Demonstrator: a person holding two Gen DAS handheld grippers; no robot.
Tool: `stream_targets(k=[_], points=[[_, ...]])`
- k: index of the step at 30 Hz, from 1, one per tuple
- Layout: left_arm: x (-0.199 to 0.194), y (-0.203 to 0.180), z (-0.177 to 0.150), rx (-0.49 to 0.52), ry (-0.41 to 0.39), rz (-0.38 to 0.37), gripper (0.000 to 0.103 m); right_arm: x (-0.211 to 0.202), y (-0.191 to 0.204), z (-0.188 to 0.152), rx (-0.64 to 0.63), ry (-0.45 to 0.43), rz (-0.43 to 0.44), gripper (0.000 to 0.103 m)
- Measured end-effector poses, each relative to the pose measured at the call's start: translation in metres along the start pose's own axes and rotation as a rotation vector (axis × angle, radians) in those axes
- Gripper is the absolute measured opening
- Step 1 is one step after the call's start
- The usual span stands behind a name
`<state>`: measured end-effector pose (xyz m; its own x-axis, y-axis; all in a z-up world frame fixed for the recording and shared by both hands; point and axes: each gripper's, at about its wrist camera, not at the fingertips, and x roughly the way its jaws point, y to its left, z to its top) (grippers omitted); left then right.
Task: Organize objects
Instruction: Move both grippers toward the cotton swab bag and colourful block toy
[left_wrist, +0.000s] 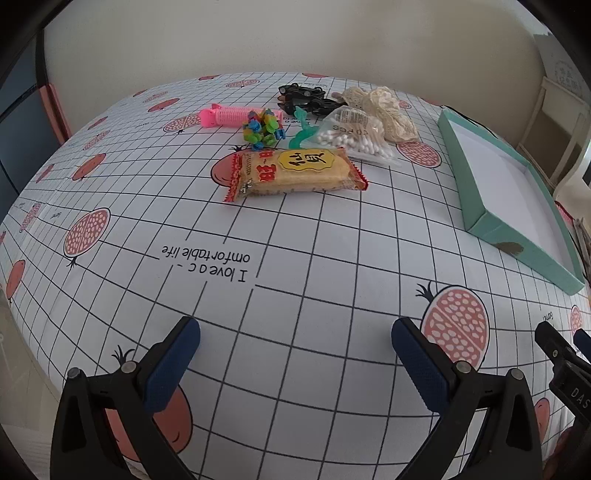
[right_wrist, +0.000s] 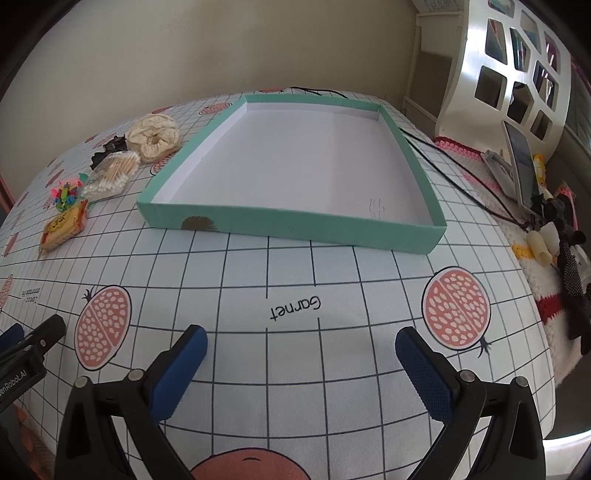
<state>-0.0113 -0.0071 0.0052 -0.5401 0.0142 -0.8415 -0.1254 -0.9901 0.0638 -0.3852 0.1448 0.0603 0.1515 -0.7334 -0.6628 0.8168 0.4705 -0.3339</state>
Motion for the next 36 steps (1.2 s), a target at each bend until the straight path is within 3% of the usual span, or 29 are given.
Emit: stream_targets(k=[3, 7, 13, 17, 21, 28, 36], points=[[-0.002, 0.006, 0.012, -0.036, 0.001, -0.034, 0.103, -0.008, -0.002, 0.009, 0.022, -0.011, 0.04, 0.103], [-0.008, 0.004, 0.013, -0.024, -0.035, -0.034, 0.103, -0.012, 0.001, 0.015, 0.014, -0.019, 0.033, 0.103], [-0.016, 0.003, 0.017, -0.009, -0.044, -0.125, 0.103, -0.014, 0.003, 0.016, 0.018, -0.012, 0.036, 0.103], [-0.03, -0.001, 0.029, 0.035, -0.056, -0.113, 0.103, -0.028, 0.005, 0.029, 0.002, -0.039, 0.037, 0.103], [-0.05, -0.007, 0.054, 0.099, -0.104, -0.072, 0.103, -0.049, 0.007, 0.056, -0.025, -0.085, 0.03, 0.103], [-0.069, 0.0, 0.097, 0.117, -0.162, -0.094, 0.103, -0.075, 0.018, 0.111, -0.085, -0.134, 0.024, 0.103], [-0.064, 0.017, 0.153, 0.117, -0.097, -0.064, 0.103, -0.065, 0.052, 0.17, -0.043, -0.06, 0.187, 0.103]])
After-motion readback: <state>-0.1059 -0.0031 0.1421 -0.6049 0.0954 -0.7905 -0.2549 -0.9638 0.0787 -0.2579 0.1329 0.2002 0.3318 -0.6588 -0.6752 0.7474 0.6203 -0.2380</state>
